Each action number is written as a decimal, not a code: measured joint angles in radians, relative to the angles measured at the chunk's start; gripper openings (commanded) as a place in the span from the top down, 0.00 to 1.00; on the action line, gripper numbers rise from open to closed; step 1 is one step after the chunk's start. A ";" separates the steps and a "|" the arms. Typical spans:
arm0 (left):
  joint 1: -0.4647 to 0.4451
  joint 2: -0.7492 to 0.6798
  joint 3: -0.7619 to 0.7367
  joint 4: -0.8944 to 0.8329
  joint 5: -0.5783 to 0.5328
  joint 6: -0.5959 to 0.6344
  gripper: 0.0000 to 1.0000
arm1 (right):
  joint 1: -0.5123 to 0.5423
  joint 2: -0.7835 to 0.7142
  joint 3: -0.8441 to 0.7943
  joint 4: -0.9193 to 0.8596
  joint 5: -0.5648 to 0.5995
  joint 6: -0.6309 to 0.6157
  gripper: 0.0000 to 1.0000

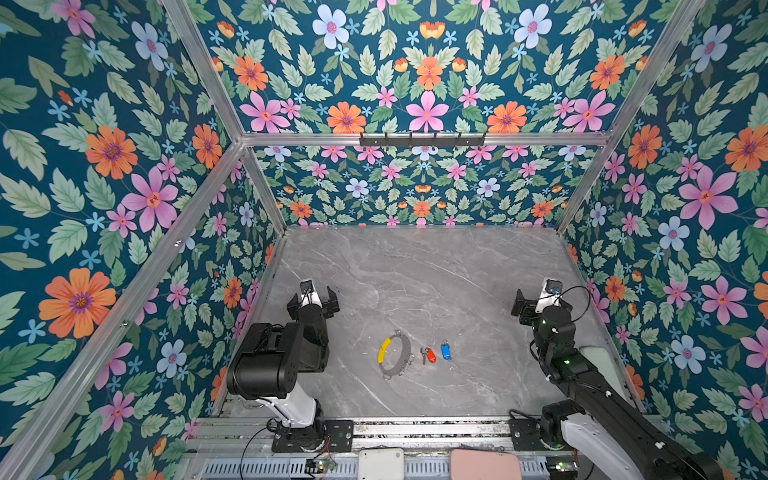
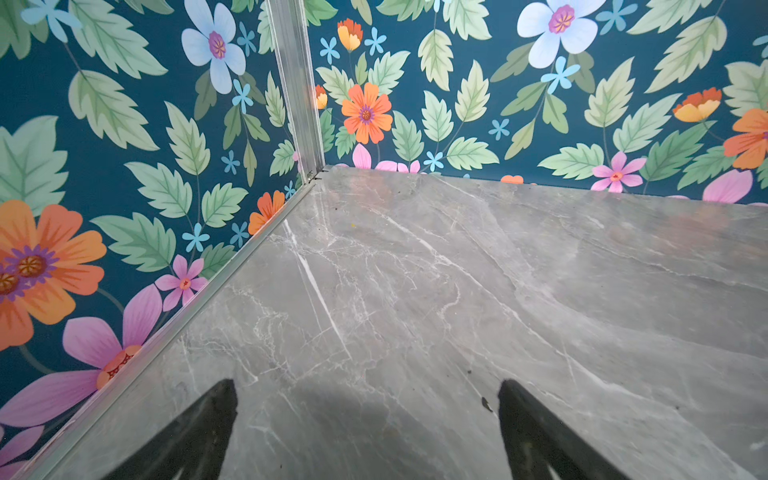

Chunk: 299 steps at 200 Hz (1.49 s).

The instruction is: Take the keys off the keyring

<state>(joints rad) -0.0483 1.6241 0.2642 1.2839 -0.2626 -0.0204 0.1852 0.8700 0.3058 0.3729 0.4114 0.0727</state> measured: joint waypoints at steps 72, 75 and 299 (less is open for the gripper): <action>0.000 0.001 0.000 0.001 0.000 -0.003 0.00 | -0.166 0.368 -0.035 0.318 -0.170 0.001 0.01; 0.000 0.001 0.000 0.001 0.000 -0.003 0.00 | -0.167 0.384 -0.032 0.329 -0.178 0.001 0.01; 0.000 0.000 -0.002 0.002 0.000 -0.003 0.00 | -0.187 0.574 -0.004 0.506 -0.262 0.001 0.01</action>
<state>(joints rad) -0.0483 1.6245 0.2623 1.2854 -0.2623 -0.0235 -0.0021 1.4441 0.3019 0.8787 0.1497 0.0734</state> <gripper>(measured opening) 0.998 0.993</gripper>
